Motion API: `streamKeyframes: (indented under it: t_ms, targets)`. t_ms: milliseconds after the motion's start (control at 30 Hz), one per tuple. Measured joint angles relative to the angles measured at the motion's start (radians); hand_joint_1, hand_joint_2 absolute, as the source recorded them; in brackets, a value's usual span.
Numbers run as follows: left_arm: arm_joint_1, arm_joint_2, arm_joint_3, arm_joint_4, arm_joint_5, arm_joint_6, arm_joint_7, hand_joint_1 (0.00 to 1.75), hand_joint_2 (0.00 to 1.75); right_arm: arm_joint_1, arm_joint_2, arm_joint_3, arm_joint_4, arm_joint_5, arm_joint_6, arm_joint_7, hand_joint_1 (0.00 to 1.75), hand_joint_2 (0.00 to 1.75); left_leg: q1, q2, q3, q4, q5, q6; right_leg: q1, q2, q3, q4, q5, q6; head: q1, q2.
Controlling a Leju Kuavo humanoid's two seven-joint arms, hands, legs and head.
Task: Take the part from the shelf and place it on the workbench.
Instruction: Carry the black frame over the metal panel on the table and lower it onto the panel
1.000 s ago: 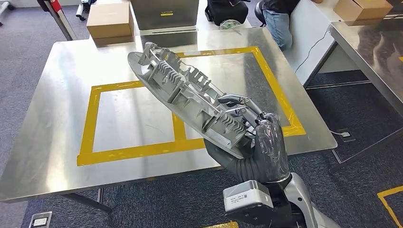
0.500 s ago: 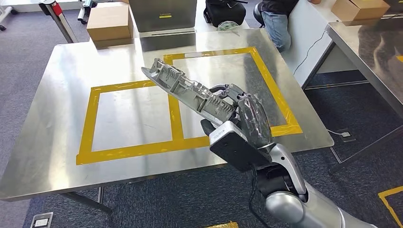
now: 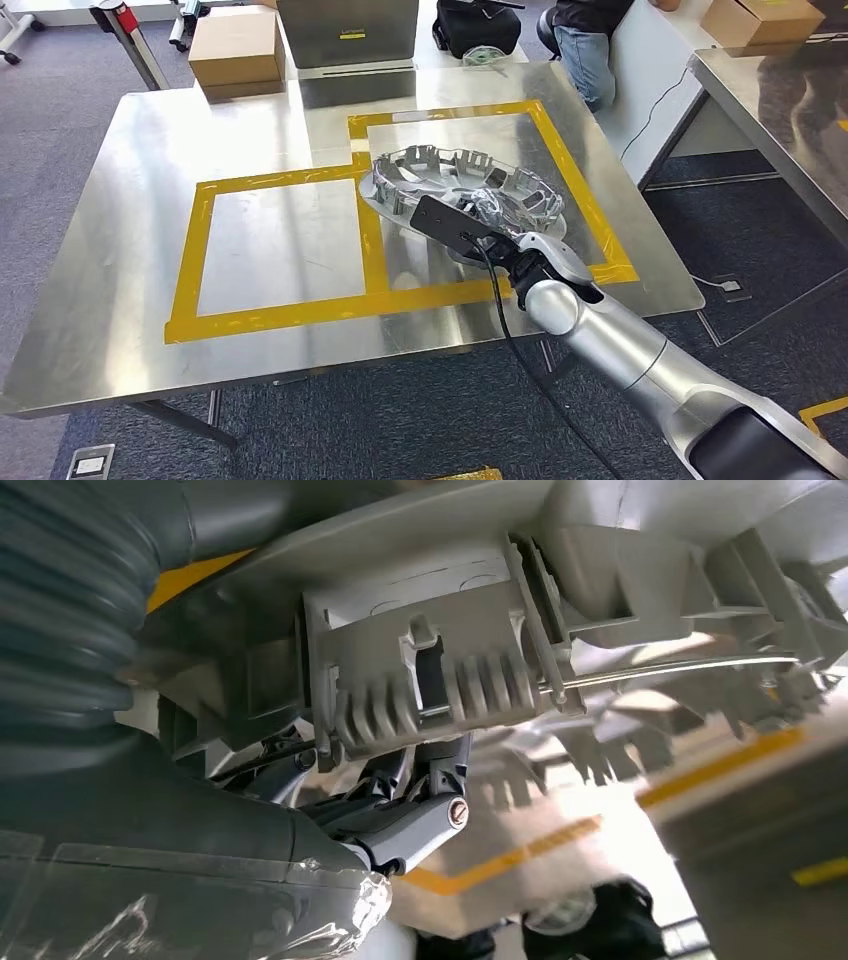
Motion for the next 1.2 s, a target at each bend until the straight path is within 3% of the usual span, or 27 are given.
streamKeyframes:
  t_ms: [200,400,633,767,800,933,1200]
  targets:
    - [-0.003,-0.002,-0.005,0.0,-0.01,-0.01,0.011,0.0,1.75,-0.037,0.036,0.049,0.232,0.02,0.043,0.011,1.75,1.75,0.0,0.0,0.0,0.0,0.0,0.0,0.0,0.001,-0.001,0.0,0.0,0.0,0.0,0.0]
    - [-0.005,-0.003,-0.012,0.0,-0.018,-0.011,0.017,0.0,1.75,-0.068,0.06,0.084,0.368,0.028,0.041,0.022,1.75,1.75,0.0,0.0,0.0,0.0,0.0,0.0,0.0,0.001,-0.001,0.0,0.0,0.0,0.0,0.0]
    - [-0.005,-0.003,-0.016,0.0,-0.019,-0.009,0.019,0.0,1.75,-0.102,0.079,0.108,0.471,0.02,-0.031,0.006,1.75,1.75,0.0,0.0,0.001,-0.001,0.001,0.0,0.0,0.0,0.0,0.0,0.001,0.0,0.0,0.0]
    - [-0.005,-0.002,-0.016,0.0,-0.02,-0.005,0.016,0.0,1.75,-0.104,0.089,0.112,0.494,0.021,-0.049,-0.009,0.0,0.0,0.0,0.0,0.001,-0.001,0.001,0.0,0.0,0.002,-0.001,0.0,0.002,0.001,0.0,0.0]
    - [-0.005,-0.002,-0.016,0.0,-0.021,-0.002,0.016,0.0,1.75,-0.104,0.092,0.112,0.498,0.022,-0.051,-0.01,0.0,0.0,0.0,0.001,0.001,-0.001,0.001,0.0,0.0,0.003,-0.001,0.0,0.002,0.001,0.0,0.0]
    - [-0.005,-0.002,-0.016,0.0,-0.017,-0.002,0.002,0.0,0.0,-0.105,0.105,0.115,0.509,0.029,-0.063,-0.022,0.0,0.0,0.0,0.001,0.001,-0.001,0.001,0.0,0.0,0.003,-0.001,0.0,0.002,0.001,0.0,0.0]
    - [-0.005,-0.003,-0.016,0.0,-0.016,-0.012,-0.023,0.0,0.0,-0.106,0.138,0.119,0.509,0.053,-0.075,-0.035,0.0,0.0,0.0,0.001,0.001,-0.002,0.002,0.0,0.0,0.004,-0.001,0.0,0.002,0.001,0.0,0.0]
